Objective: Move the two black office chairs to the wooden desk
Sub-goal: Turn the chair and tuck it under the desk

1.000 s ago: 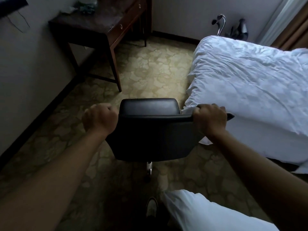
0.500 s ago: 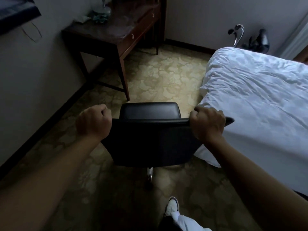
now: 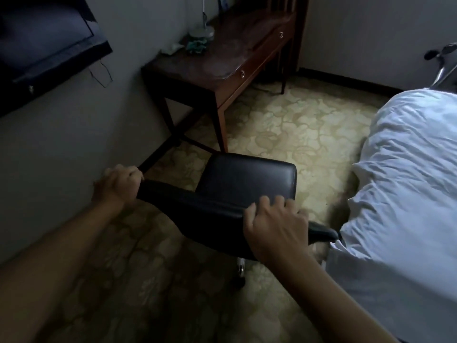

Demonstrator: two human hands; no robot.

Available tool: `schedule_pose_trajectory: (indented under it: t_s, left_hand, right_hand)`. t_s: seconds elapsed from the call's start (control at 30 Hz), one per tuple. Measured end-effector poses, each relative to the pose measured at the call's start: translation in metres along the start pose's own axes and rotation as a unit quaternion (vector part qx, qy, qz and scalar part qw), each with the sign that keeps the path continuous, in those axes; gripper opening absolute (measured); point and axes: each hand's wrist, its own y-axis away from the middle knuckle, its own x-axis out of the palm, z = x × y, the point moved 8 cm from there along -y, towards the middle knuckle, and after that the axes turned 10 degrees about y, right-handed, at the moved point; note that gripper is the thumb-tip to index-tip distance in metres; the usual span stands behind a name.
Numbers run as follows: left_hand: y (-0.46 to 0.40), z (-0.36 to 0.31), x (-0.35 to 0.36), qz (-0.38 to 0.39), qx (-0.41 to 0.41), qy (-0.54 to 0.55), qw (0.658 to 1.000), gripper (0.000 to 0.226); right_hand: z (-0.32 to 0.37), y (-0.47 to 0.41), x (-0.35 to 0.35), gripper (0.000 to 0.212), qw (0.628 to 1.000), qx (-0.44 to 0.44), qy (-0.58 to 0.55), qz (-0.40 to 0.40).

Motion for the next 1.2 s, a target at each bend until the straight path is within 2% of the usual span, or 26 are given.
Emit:
schedule_pose_trajectory:
  t_s: [0.07, 0.13, 0.33, 0.47, 0.57, 0.7, 0.87, 1.2]
  left_hand:
    - [-0.026, 0.011, 0.0, 0.02, -0.005, 0.017, 1.0, 0.026]
    - [-0.047, 0.009, -0.006, 0.008, 0.015, 0.043, 0.999, 0.023]
    - [-0.114, -0.002, -0.011, 0.04, 0.112, 0.006, 0.993, 0.031]
    - [-0.155, -0.004, -0.014, 0.046, 0.134, 0.0, 0.99, 0.058]
    - [-0.181, -0.002, -0.013, 0.042, 0.118, 0.021, 0.992, 0.06]
    - [-0.22, -0.002, -0.012, 0.022, 0.083, 0.078, 0.993, 0.039]
    - [-0.258, -0.016, -0.013, 0.017, 0.084, 0.116, 0.99, 0.053]
    - [-0.253, -0.042, -0.011, -0.028, 0.084, 0.156, 0.984, 0.049]
  right_hand:
    - [0.01, -0.012, -0.001, 0.047, 0.999, 0.021, -0.039, -0.011]
    - [0.02, -0.024, -0.003, 0.04, 0.998, 0.032, -0.051, -0.029]
    - [0.053, -0.063, -0.01, 0.038, 0.994, 0.079, -0.041, -0.059]
    - [0.074, -0.089, -0.01, 0.037, 0.99, 0.118, -0.042, -0.059]
    - [0.081, -0.106, -0.007, 0.039, 0.987, 0.143, -0.039, -0.056]
    - [0.08, -0.142, -0.004, 0.038, 0.983, 0.169, -0.035, -0.056]
    - [0.076, -0.18, -0.007, 0.033, 0.979, 0.186, -0.024, -0.083]
    - [0.044, -0.192, -0.013, 0.036, 0.977, 0.171, -0.017, -0.124]
